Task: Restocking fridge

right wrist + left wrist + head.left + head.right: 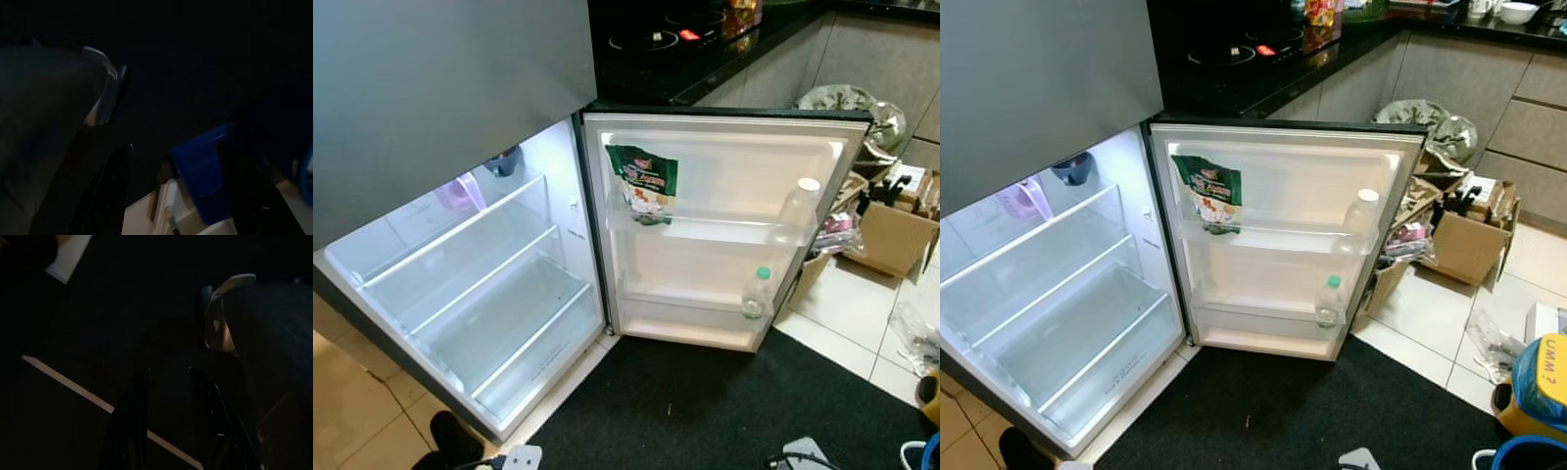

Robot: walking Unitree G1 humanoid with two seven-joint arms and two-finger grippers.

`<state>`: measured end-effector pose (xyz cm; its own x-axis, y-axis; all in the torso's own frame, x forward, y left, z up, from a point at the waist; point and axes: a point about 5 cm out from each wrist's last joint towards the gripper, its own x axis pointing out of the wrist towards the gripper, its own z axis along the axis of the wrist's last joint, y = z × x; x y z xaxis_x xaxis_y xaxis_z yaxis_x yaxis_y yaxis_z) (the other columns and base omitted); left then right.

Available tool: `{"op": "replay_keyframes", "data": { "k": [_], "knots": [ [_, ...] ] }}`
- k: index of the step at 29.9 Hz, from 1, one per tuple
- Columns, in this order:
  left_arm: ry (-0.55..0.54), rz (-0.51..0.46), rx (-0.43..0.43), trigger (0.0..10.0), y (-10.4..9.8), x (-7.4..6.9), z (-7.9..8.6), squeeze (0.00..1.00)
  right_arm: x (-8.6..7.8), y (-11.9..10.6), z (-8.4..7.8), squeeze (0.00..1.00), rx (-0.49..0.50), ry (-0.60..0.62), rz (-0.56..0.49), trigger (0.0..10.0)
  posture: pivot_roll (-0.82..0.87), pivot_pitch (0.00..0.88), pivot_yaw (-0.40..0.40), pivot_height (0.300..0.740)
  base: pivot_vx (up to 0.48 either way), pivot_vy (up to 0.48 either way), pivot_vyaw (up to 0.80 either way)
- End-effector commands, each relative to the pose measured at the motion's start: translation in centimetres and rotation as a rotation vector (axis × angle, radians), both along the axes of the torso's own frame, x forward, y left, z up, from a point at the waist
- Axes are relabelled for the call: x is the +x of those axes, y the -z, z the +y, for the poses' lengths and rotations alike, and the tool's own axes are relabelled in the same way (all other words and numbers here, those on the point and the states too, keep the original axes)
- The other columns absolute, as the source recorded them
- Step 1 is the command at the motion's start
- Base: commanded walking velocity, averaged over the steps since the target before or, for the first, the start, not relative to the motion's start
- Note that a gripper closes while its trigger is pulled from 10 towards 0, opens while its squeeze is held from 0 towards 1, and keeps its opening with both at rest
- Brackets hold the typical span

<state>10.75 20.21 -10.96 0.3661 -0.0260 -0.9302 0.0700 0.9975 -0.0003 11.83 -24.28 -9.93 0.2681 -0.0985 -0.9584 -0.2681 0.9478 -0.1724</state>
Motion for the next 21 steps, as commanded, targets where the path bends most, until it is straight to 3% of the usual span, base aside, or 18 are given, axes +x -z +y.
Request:
{"op": "replay_keyframes", "data": {
  "k": [1,14,19,21],
  "knots": [
    [0.015,0.013,-0.029,10.0,0.14,-0.19,-0.67,0.00,0.27,-0.12,-0.11,0.00,0.005,0.007,-0.019,10.0,-0.05,0.000,0.019,0.740,0.000,-0.461,0.00],
    [0.016,0.029,-0.037,10.0,0.28,-0.68,-0.78,0.00,0.32,-0.12,0.00,0.00,0.019,0.014,-0.027,10.0,-0.06,0.000,0.019,0.740,0.000,-0.462,0.00],
    [0.020,0.031,-0.039,10.0,0.30,-0.74,-0.82,0.00,0.64,-0.19,0.22,0.00,0.047,0.011,-0.043,10.0,-0.06,0.000,0.022,0.740,0.000,-0.463,0.78],
    [0.020,0.030,-0.039,10.0,0.29,-0.71,-0.82,0.00,0.68,-0.20,0.16,0.00,0.040,0.032,-0.053,10.0,-0.06,0.000,0.022,0.740,0.000,-0.461,0.00]
  ]
}}
